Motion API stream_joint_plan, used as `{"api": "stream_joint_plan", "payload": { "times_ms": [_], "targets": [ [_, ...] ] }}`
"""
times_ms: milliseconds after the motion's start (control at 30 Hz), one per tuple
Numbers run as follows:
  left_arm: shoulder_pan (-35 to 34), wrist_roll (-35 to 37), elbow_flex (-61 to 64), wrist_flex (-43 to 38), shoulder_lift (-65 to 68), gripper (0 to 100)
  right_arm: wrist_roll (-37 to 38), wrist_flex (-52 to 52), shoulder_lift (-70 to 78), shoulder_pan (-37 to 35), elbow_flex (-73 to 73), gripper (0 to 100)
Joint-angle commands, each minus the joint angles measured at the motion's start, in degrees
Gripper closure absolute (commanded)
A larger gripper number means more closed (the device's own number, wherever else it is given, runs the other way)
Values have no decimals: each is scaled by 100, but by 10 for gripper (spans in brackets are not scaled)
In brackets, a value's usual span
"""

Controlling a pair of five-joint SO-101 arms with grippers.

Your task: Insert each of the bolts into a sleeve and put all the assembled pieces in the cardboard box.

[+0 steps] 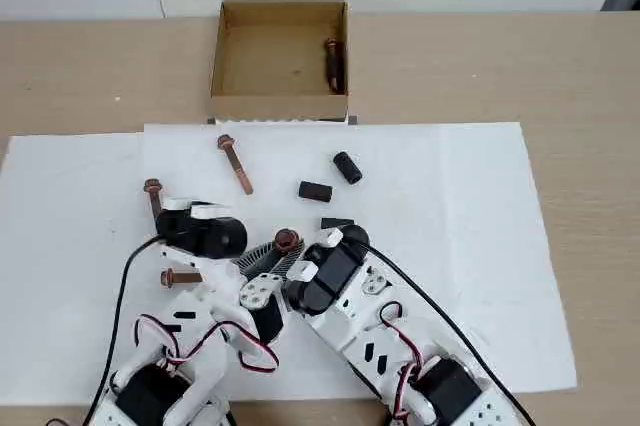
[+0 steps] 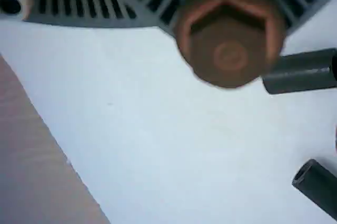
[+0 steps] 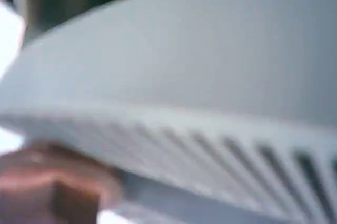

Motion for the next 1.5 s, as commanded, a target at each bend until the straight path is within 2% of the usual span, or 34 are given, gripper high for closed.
{"api": "stream_joint_plan", "payload": {
  "times_ms": [0,133,200,267,533,800,1000,1167,1367,1467],
  "targets": [
    [299,-246,13,149,-35,971,62,-277,-4,-4,-246,996],
    [299,-264,-22,167,-35,810,62,-268,-4,4,-229,996],
    [299,-369,-22,211,-35,759,62,-268,-4,4,-220,996],
    [255,-466,-31,299,-35,757,62,-268,-4,4,-211,996],
    [-642,-1187,-426,563,-26,754,62,-268,-4,4,-97,996],
    [-738,-1301,-892,958,-26,754,62,-277,-4,4,-44,996],
    [-747,-1310,-1446,949,-26,780,26,-268,-4,154,-44,996],
    [-1301,-1556,-1789,932,-26,1000,18,-268,-4,769,-44,996],
    [-2145,-2409,-1569,941,-35,994,0,-268,-4,1349,-44,996],
    [-2505,-2831,-1103,958,-35,994,-360,-268,31,1701,-88,996]
  ]
}}
